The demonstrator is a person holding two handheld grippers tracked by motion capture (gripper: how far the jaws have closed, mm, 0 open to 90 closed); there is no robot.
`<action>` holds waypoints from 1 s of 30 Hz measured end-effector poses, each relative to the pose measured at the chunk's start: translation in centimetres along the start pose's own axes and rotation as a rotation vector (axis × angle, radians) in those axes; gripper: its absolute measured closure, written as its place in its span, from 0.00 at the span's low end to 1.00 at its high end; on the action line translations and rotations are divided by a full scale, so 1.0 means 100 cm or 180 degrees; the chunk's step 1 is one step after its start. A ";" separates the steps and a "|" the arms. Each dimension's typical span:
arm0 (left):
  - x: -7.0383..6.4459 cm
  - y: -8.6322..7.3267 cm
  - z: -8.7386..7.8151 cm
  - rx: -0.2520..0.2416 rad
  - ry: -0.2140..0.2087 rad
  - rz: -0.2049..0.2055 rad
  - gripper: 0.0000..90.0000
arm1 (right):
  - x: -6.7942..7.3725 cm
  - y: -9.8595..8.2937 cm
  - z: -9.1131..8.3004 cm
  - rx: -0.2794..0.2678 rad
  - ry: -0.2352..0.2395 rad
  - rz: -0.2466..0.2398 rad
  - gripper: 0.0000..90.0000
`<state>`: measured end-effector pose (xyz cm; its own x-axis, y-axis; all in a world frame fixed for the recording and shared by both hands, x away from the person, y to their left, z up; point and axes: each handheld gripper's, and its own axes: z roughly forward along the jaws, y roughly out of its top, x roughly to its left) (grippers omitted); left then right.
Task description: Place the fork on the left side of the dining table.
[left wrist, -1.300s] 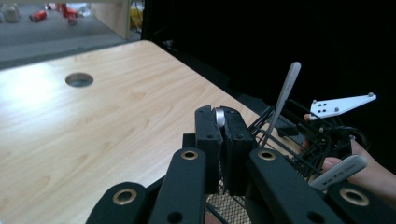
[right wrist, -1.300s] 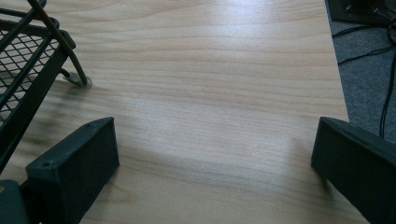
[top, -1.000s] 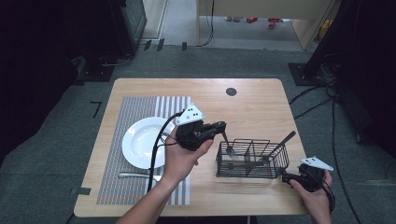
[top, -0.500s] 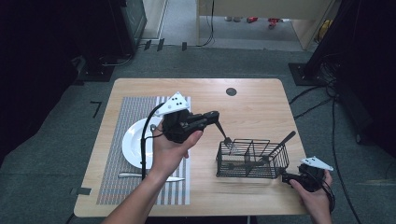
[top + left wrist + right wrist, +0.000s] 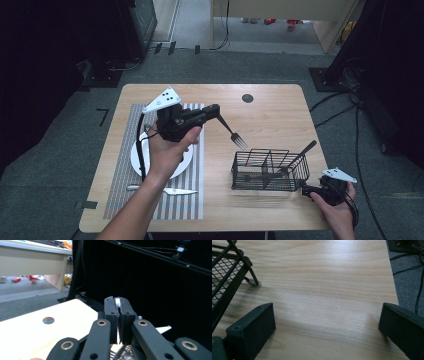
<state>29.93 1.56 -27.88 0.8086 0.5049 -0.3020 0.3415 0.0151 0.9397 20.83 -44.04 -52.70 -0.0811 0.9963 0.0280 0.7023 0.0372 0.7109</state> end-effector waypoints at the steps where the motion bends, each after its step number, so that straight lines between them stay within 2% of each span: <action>1: 0.004 0.000 -0.002 -0.0011 0.0023 -0.0014 0.99 | 0.000 0.000 0.000 -0.0001 0.0000 -0.0001 0.01; 4: 0.015 -0.001 -0.006 -0.0032 0.0063 -0.0072 0.99 | 0.000 0.000 0.000 0.0001 -0.0001 0.0004 0.01; 5: 0.023 -0.002 -0.007 -0.0022 0.0112 -0.0102 0.99 | 0.000 0.000 0.000 0.0001 0.0000 0.0002 0.01; 6: 0.023 -0.002 -0.007 -0.0022 0.0112 -0.0102 0.99 | 0.000 0.000 0.000 0.0001 0.0000 0.0002 0.01; 8: 0.030 -0.003 -0.008 -0.0013 0.0168 -0.0120 0.99 | 0.000 0.000 0.000 0.0002 0.0000 0.0001 0.01; 9: 0.038 -0.005 -0.009 -0.0027 0.0217 -0.0141 0.99 | 0.000 0.000 0.000 0.0001 0.0000 0.0001 0.01; 10: 0.038 -0.005 -0.009 -0.0027 0.0217 -0.0141 0.98 | 0.000 0.000 0.000 0.0001 0.0000 0.0001 0.01; 11: 0.046 -0.007 -0.010 -0.0054 0.0243 -0.0190 0.99 | 0.000 0.000 0.000 0.0001 0.0000 0.0001 0.01; 12: 0.046 -0.007 -0.010 -0.0054 0.0243 -0.0190 0.99 | 0.000 0.000 0.000 0.0001 0.0000 0.0001 0.01; 14: 0.056 -0.010 -0.012 -0.0080 0.0294 -0.0250 0.98 | 0.000 0.000 0.000 -0.0001 0.0002 -0.0004 0.01; 16: 0.063 -0.012 -0.012 -0.0103 0.0312 -0.0266 0.99 | 0.000 0.000 0.000 0.0001 -0.0001 0.0000 0.01; 18: 0.072 -0.014 -0.013 -0.0123 0.0391 -0.0267 0.99 | 0.000 0.000 0.000 0.0004 0.0000 0.0000 0.01; 23: 0.090 -0.018 -0.014 -0.0187 0.0412 -0.0327 0.98 | 0.000 0.000 0.000 0.0004 0.0001 0.0000 0.01; 25: 0.101 -0.023 -0.015 -0.0226 0.0490 -0.0380 0.99 | 0.000 0.000 0.000 0.0004 -0.0001 0.0000 0.01; 26: 0.101 -0.023 -0.015 -0.0226 0.0490 -0.0380 0.99 | 0.000 0.000 0.000 0.0004 -0.0001 0.0000 0.01; 30: 0.117 -0.029 -0.017 -0.0269 0.0598 -0.0450 0.99 | 0.000 0.000 0.000 0.0003 0.0000 -0.0001 0.01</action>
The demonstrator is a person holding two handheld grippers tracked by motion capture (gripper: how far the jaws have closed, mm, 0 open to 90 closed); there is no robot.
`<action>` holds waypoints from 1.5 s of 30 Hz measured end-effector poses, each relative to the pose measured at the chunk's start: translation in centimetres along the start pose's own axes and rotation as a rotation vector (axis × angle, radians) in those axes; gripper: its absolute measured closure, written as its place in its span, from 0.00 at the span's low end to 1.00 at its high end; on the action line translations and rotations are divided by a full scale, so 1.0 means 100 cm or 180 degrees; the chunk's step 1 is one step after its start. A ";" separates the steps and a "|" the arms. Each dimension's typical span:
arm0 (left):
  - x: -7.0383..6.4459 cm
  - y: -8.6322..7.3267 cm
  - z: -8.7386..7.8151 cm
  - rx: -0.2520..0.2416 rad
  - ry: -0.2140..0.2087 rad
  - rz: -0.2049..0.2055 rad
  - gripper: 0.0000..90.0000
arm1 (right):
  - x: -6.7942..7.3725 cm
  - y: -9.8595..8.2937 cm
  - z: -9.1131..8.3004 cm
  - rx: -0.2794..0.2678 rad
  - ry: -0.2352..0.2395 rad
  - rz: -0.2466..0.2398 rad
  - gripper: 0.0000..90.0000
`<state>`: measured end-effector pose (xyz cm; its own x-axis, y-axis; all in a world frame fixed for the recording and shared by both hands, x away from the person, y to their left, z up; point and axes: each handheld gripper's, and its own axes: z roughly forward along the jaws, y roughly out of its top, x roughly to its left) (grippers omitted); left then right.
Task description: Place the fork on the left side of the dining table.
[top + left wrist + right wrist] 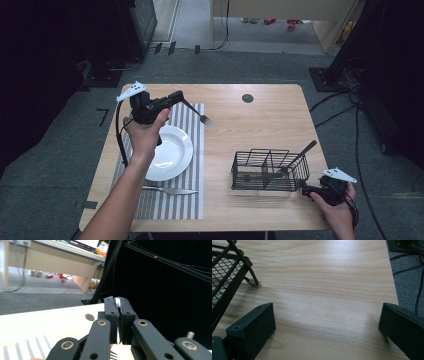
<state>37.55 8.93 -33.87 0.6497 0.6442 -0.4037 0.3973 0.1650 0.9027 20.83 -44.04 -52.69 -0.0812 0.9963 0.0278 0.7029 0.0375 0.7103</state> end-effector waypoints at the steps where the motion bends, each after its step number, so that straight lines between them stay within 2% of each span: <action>1: 0.004 -0.001 0.000 0.0001 0.0029 -0.0013 0.99 | 0.000 0.000 0.000 0.0000 0.0000 0.0000 0.01; 11: 0.053 -0.014 0.006 -0.0070 0.0220 -0.0459 0.99 | 0.000 0.000 0.000 0.0004 -0.0002 0.0009 0.01; 14: 0.065 -0.018 0.008 -0.0121 0.0289 -0.0562 0.99 | 0.000 0.000 0.000 0.0001 -0.0003 0.0004 0.01; 15: 0.073 -0.021 0.008 -0.0142 0.0366 -0.0596 0.99 | 0.000 0.000 0.000 0.0000 -0.0004 0.0004 0.01; 18: 0.080 -0.024 0.010 -0.0108 0.0423 -0.0618 0.99 | 0.000 0.000 0.000 0.0004 -0.0002 0.0009 0.01; 19: 0.090 -0.028 0.011 -0.0094 0.0458 -0.0735 0.99 | 0.000 0.000 0.000 0.0003 -0.0002 0.0010 0.01; 21: 0.094 -0.029 0.012 -0.0089 0.0468 -0.0767 0.99 | 0.000 0.000 0.000 0.0001 -0.0003 0.0004 0.01; 27: 0.125 -0.044 0.014 -0.0213 0.0595 -0.1130 0.98 | 0.000 0.000 0.000 0.0001 -0.0003 0.0003 0.01; 30: 0.142 -0.051 0.015 -0.0221 0.0670 -0.1364 0.98 | 0.000 0.000 0.000 0.0003 -0.0002 0.0010 0.01; 32: 0.150 -0.054 0.015 -0.0226 0.0702 -0.1471 0.99 | 0.000 0.000 0.000 0.0004 -0.0002 0.0009 0.01; 37: 0.164 -0.062 0.014 -0.0176 0.0824 -0.1546 0.98 | 0.000 0.000 0.000 0.0004 -0.0001 0.0009 0.01; 41: 0.176 -0.071 0.011 -0.0188 0.0850 -0.1772 0.98 | 0.000 0.000 0.000 0.0000 -0.0003 0.0003 0.01; 45: 0.185 -0.077 0.011 -0.0166 0.0847 -0.1927 0.98 | 0.000 0.000 0.000 0.0002 -0.0001 0.0011 0.01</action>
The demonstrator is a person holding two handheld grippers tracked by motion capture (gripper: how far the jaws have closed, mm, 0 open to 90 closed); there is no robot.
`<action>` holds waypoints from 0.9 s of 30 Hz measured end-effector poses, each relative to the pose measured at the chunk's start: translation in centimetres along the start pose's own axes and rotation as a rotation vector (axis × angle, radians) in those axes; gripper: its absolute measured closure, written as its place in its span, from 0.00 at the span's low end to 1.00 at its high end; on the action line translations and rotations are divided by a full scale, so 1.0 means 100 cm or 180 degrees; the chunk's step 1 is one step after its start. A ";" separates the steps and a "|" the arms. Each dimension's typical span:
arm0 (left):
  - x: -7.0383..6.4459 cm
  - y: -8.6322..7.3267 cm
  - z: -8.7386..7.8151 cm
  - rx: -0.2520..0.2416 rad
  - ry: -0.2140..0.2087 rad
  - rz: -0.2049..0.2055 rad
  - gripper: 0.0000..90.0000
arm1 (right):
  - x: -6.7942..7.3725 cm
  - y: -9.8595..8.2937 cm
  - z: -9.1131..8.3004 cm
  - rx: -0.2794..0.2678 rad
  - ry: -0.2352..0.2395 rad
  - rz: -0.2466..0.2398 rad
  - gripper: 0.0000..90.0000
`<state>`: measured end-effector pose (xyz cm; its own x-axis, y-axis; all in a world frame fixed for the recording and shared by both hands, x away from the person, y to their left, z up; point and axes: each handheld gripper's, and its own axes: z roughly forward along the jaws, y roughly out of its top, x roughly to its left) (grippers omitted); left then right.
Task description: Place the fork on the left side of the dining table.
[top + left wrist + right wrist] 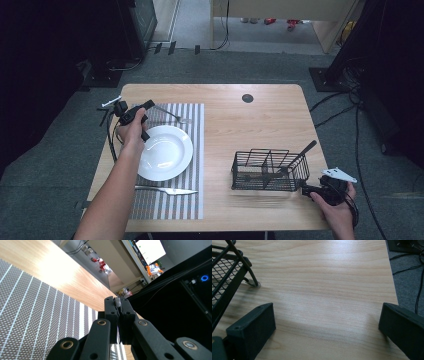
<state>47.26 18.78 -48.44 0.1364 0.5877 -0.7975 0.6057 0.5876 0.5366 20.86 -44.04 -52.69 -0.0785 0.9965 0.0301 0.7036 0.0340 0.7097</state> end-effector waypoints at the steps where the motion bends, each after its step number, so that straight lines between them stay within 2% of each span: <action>1: 0.002 0.000 0.000 -0.0001 0.0001 -0.0039 0.98 | 0.000 0.000 0.000 0.0000 0.0000 0.0000 0.01; 6: 0.013 0.003 0.001 0.0041 -0.0020 -0.0136 0.98 | 0.000 0.000 0.000 0.0000 0.0001 0.0001 0.01; 8: 0.017 0.004 0.000 0.0082 0.0013 -0.0178 0.98 | 0.000 0.000 0.000 0.0000 0.0001 0.0001 0.01; 9: 0.018 0.004 0.000 0.0093 0.0036 -0.0163 0.97 | 0.000 0.000 0.000 0.0000 0.0000 0.0001 0.01; 10: 0.021 0.005 0.000 0.0151 0.0162 -0.0086 0.94 | 0.000 0.000 0.000 0.0000 0.0001 0.0001 0.01; 11: 0.021 0.005 0.000 0.0151 0.0162 -0.0086 0.92 | 0.000 0.000 0.000 0.0000 0.0001 0.0001 0.01; 14: 0.025 0.004 0.000 0.0240 0.0314 0.0039 0.87 | 0.000 0.000 0.000 0.0000 0.0001 0.0001 0.01; 20: 0.033 0.003 0.000 0.0352 0.0454 0.0083 0.81 | 0.000 0.000 0.000 0.0000 0.0000 0.0001 0.01; 27: 0.034 0.003 0.000 0.0472 0.0584 0.0089 0.77 | 0.000 0.000 0.000 0.0000 0.0000 0.0001 0.01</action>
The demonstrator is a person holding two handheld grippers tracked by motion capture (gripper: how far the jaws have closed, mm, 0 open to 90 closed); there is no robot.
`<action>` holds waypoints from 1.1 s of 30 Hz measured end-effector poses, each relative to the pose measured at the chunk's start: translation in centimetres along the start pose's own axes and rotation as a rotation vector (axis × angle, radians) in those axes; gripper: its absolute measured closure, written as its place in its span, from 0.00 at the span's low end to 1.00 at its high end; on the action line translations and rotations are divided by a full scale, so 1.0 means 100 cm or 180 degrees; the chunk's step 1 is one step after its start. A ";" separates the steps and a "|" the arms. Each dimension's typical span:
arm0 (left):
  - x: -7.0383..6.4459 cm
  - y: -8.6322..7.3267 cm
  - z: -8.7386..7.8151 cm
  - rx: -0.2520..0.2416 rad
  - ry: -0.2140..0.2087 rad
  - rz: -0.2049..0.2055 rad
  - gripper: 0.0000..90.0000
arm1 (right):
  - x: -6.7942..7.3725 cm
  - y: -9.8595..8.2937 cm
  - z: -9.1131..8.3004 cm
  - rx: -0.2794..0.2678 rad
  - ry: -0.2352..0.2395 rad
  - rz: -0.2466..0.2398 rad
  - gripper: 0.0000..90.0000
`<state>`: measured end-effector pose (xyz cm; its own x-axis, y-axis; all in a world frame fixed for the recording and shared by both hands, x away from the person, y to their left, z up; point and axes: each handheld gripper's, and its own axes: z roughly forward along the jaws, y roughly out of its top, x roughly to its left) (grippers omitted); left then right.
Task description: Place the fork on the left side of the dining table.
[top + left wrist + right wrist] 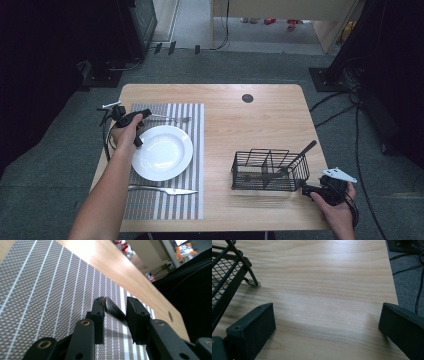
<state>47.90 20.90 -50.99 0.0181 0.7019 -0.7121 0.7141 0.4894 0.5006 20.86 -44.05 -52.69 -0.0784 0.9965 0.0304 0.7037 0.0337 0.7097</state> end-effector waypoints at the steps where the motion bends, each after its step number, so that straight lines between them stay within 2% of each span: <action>1: 0.000 0.000 0.000 0.0027 0.0034 -0.0006 0.76 | 0.000 0.000 0.000 0.0000 0.0000 -0.0001 0.01; 7: -0.002 0.001 0.002 0.0140 0.0211 0.0045 0.68 | 0.000 0.000 0.000 0.0000 0.0000 -0.0001 0.01; 14: -0.007 0.003 0.004 0.0307 0.0472 0.0203 0.58 | 0.000 0.000 0.000 0.0000 0.0000 0.0000 0.01; 17: -0.009 0.004 0.004 0.0320 0.0546 0.0278 0.57 | 0.000 0.000 0.000 0.0000 0.0000 0.0000 0.01; 21: -0.014 0.008 0.005 0.0435 0.0696 0.0549 0.48 | 0.000 0.000 0.000 0.0000 0.0000 0.0000 0.01; 23: -0.017 0.009 0.006 0.0522 0.0709 0.0676 0.46 | 0.000 0.000 0.000 0.0000 0.0000 0.0000 0.01; 30: -0.017 0.010 0.007 0.0567 0.0685 0.0711 0.43 | 0.000 0.000 0.000 -0.0003 -0.0002 -0.0007 0.01; 32: -0.019 0.010 0.008 0.0606 0.0732 0.0807 0.43 | 0.000 0.000 0.000 0.0000 -0.0001 -0.0002 0.01; 33: -0.022 0.010 0.009 0.0671 0.0792 0.0933 0.43 | 0.000 0.000 0.000 0.0000 -0.0001 -0.0001 0.01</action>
<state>49.24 19.38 -49.38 0.0907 0.9113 -0.4017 0.8315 0.1526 0.5341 20.86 -44.04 -52.69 -0.0784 0.9965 0.0299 0.7036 0.0341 0.7098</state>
